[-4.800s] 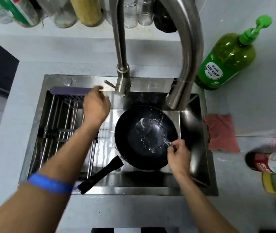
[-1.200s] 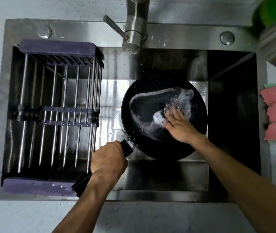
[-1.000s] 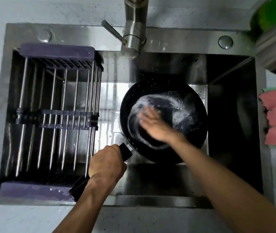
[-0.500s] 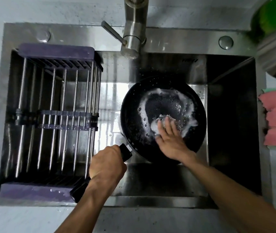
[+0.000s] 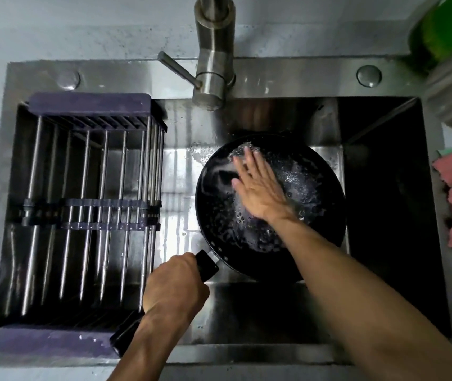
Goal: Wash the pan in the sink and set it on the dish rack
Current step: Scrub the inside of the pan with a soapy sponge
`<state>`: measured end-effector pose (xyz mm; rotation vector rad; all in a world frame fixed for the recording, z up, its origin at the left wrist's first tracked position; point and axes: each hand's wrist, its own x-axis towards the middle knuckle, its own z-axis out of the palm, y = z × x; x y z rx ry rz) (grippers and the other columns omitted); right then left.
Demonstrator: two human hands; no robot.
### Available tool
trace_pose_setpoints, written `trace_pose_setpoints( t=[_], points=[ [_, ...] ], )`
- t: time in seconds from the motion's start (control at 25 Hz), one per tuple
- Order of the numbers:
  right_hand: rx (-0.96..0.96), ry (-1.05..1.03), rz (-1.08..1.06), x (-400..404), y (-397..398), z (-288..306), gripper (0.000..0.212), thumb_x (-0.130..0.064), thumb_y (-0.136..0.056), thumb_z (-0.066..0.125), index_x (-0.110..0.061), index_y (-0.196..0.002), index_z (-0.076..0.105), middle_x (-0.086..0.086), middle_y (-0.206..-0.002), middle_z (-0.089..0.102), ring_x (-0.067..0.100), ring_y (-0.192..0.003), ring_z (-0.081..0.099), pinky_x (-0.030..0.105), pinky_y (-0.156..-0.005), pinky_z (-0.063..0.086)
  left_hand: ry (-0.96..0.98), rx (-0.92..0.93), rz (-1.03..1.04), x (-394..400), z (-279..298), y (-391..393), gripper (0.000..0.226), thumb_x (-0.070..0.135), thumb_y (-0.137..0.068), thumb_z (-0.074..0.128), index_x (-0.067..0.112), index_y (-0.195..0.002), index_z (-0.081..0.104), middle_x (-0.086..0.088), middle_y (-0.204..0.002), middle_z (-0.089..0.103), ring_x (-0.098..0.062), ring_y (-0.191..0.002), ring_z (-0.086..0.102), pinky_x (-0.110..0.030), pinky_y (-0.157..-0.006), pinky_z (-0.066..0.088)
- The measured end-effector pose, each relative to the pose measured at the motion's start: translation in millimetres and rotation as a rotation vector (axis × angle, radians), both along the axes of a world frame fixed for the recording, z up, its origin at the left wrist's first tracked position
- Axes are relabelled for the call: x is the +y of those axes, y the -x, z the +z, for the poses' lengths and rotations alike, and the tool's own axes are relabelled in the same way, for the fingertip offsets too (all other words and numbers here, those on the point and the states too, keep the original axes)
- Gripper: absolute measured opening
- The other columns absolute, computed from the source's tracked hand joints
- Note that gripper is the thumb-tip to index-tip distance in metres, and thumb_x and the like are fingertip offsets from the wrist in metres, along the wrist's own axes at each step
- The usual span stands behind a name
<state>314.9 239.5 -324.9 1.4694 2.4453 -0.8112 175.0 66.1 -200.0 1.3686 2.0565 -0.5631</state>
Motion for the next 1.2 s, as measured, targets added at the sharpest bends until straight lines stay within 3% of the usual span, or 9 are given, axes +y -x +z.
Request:
trace_pose_setpoints(
  t=[0.12, 0.28, 0.44, 0.56, 0.68, 0.76, 0.96, 1.08, 1.2],
  points=[
    [-0.386, -0.048, -0.190, -7.1, -47.6, 8.2, 0.066, -0.046, -0.106, 0.013, -0.012, -0.160, -0.001, 0.012, -0.165, -0.020, 0.026, -0.153, -0.018, 0.043, -0.124, -0.012, 0.013, 0.017, 0.013, 2.2, 1.3, 2.3, 0.027, 0.023, -0.081, 0.060, 0.019, -0.108, 0.059, -0.002, -0.099, 0.067, -0.023, -0.088, 0.067, -0.028, -0.066, 0.044],
    [-0.006, 0.216, -0.047, -26.2, -18.1, 16.8, 0.061, -0.047, -0.107, 0.022, -0.020, -0.161, 0.011, 0.002, -0.165, -0.025, 0.017, -0.150, -0.024, 0.040, -0.123, -0.015, 0.013, -0.002, 0.021, 3.4, 4.4, -2.4, 0.028, 0.024, -0.080, 0.061, 0.019, -0.107, 0.060, -0.002, -0.099, 0.067, -0.024, -0.089, 0.067, -0.030, -0.069, 0.047],
    [-0.093, 0.239, -0.423, -16.6, 12.6, 19.9, 0.066, -0.049, -0.106, 0.021, -0.019, -0.161, -0.002, 0.003, -0.162, -0.030, 0.018, -0.149, -0.027, 0.038, -0.122, -0.016, 0.012, 0.007, 0.015, 3.0, 5.3, -0.4, 0.026, 0.023, -0.081, 0.061, 0.018, -0.106, 0.060, -0.003, -0.099, 0.068, -0.024, -0.089, 0.067, -0.029, -0.068, 0.045],
    [0.347, 0.511, -0.106, -66.6, 21.8, 36.4, 0.057, -0.042, -0.109, 0.027, -0.026, -0.160, 0.008, -0.015, -0.159, -0.024, 0.004, -0.144, -0.027, 0.033, -0.120, -0.017, 0.016, 0.001, 0.027, 2.5, 4.2, 0.8, 0.025, 0.022, -0.080, 0.060, 0.018, -0.105, 0.061, -0.003, -0.097, 0.068, -0.025, -0.088, 0.067, -0.028, -0.066, 0.044],
    [0.042, 0.467, 0.134, -64.9, -58.3, 24.2, 0.060, -0.049, -0.107, 0.023, -0.031, -0.159, -0.001, -0.012, -0.159, -0.029, 0.011, -0.150, -0.026, 0.035, -0.123, -0.014, -0.001, 0.004, 0.024, 3.8, 4.6, 0.4, 0.024, 0.020, -0.080, 0.059, 0.017, -0.104, 0.061, -0.003, -0.094, 0.068, -0.024, -0.085, 0.067, -0.029, -0.065, 0.045],
    [-0.162, 0.379, -0.161, -39.7, -62.7, 20.3, 0.066, -0.057, -0.104, 0.020, -0.032, -0.157, -0.011, -0.005, -0.160, -0.034, 0.019, -0.150, -0.027, 0.040, -0.123, -0.014, 0.012, 0.007, 0.017, 2.2, 6.3, -3.1, 0.024, 0.020, -0.081, 0.058, 0.018, -0.104, 0.061, -0.003, -0.095, 0.068, -0.024, -0.086, 0.067, -0.030, -0.067, 0.047],
    [0.102, 0.520, 0.127, -83.3, -36.8, 33.8, 0.062, -0.047, -0.108, 0.025, -0.028, -0.160, -0.001, -0.011, -0.162, -0.027, 0.005, -0.147, -0.028, 0.033, -0.121, -0.018, 0.012, 0.012, 0.017, 2.1, 4.4, 0.0, 0.026, 0.021, -0.081, 0.059, 0.016, -0.107, 0.060, -0.005, -0.098, 0.068, -0.025, -0.089, 0.067, -0.032, -0.070, 0.049],
    [-0.219, 0.395, -0.112, -60.2, -83.2, 24.0, 0.066, -0.053, -0.106, 0.019, -0.025, -0.160, -0.007, -0.006, -0.160, -0.034, 0.016, -0.150, -0.027, 0.037, -0.123, -0.014, 0.030, 0.027, 0.008, 2.4, 9.0, -3.8, 0.029, 0.019, -0.083, 0.057, 0.016, -0.112, 0.060, -0.005, -0.104, 0.067, -0.025, -0.095, 0.066, -0.032, -0.075, 0.050],
    [-0.009, 0.450, -0.144, -49.5, -6.2, 30.9, 0.065, -0.051, -0.107, 0.019, -0.024, -0.160, -0.008, -0.002, -0.160, -0.033, 0.016, -0.148, -0.030, 0.035, -0.118, -0.020, 0.026, 0.005, 0.023, 2.9, 7.7, -4.6, 0.031, 0.022, -0.081, 0.060, 0.016, -0.112, 0.059, -0.005, -0.104, 0.066, -0.026, -0.095, 0.066, -0.032, -0.074, 0.048]
  ],
)
